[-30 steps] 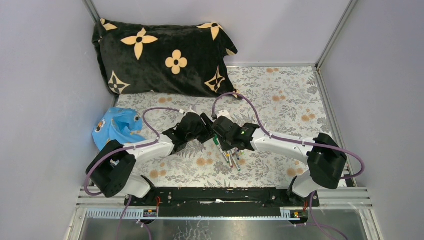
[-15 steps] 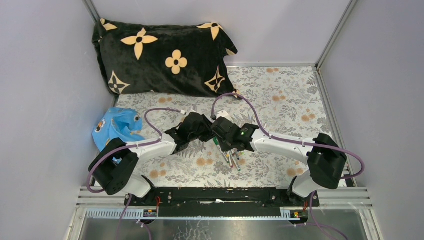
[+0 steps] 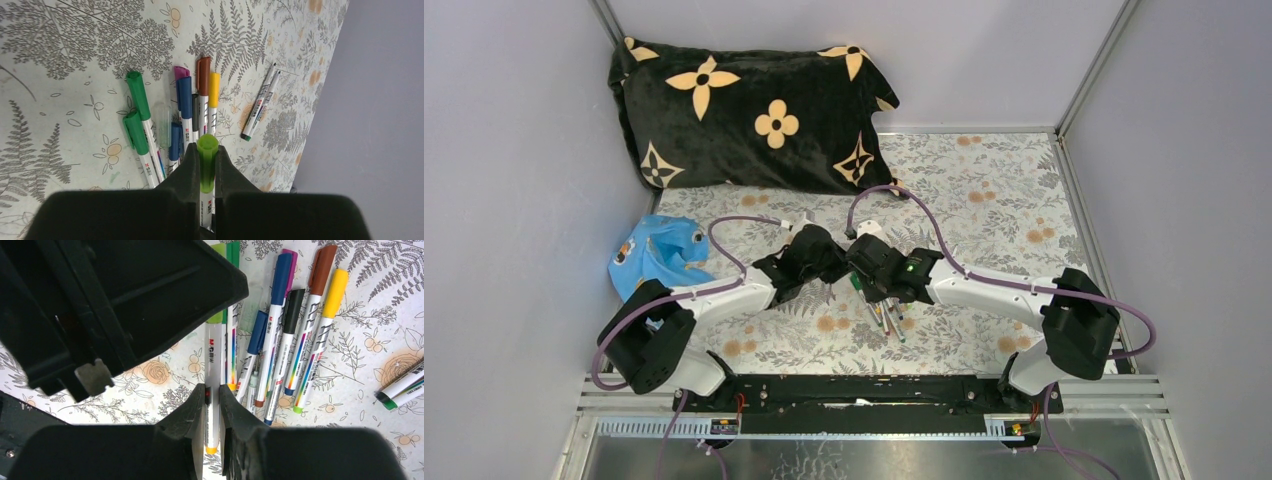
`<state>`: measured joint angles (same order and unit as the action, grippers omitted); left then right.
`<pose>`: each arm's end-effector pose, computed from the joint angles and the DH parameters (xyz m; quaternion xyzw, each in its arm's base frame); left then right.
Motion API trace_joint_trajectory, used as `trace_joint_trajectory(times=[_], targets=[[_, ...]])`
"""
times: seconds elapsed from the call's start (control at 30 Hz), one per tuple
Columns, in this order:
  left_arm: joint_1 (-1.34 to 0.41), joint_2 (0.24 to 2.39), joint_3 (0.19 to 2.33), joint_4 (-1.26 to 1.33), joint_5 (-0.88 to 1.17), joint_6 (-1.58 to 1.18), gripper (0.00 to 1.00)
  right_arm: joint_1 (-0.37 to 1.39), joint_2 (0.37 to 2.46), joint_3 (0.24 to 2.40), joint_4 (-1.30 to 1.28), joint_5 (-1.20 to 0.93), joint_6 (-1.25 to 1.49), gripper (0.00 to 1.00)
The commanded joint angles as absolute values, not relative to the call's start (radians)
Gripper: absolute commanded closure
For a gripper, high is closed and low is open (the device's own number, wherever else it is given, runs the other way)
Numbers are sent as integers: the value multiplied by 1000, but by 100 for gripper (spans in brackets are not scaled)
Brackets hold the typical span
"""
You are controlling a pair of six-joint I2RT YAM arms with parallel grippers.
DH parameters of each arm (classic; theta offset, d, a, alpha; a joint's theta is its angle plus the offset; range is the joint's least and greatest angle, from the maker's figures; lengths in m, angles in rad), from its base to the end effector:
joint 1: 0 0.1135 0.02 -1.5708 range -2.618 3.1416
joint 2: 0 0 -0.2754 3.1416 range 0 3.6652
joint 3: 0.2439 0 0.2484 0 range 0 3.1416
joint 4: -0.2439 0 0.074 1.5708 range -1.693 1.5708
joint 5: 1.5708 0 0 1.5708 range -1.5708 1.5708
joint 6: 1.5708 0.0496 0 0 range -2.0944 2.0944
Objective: Open the pen caps
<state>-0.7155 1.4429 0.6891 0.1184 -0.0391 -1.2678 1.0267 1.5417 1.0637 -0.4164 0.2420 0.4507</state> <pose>0.2285 -0.1961 0.1921 -0.2518 0.8562 -0.3677 0.2613 0.1810 0.2763 0.2359 -0.2276 0.9093 0.1376 0.3202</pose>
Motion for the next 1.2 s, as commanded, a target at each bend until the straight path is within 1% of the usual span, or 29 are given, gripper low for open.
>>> trace_joint_trajectory(times=[0.0,0.2,0.33,0.5,0.63,0.73,0.83,0.9,0.93,1.03,1.17], targets=[[-713,1388,716,94,-162,-1278,100,1046,1494,1043,-400,218,475,100],[-607,1420,745,128,-63,-1309,100,1086,1430,903,-343,198,525,100],[-549,1443,789,105,-37,-1299,100,1116,1387,821,-326,213,573,100],[-525,1470,820,93,-30,-1301,100,1136,1358,764,-302,222,607,100],[-520,1486,836,90,-15,-1275,100,1144,1328,746,-319,282,633,100],[-524,1485,869,-6,-36,-1180,100,1144,1279,769,-380,377,655,100],[-546,1485,894,-152,-143,-1058,100,1143,1228,812,-454,513,692,100],[-558,1483,879,-200,-191,-1022,100,1134,1216,840,-502,605,726,100],[-561,1485,867,-210,-206,-1007,98,1122,1217,852,-527,635,742,100],[-579,1507,861,-263,-260,-977,92,1057,1227,868,-570,667,779,100],[-601,1531,865,-313,-329,-956,89,965,1232,847,-556,664,790,100]])
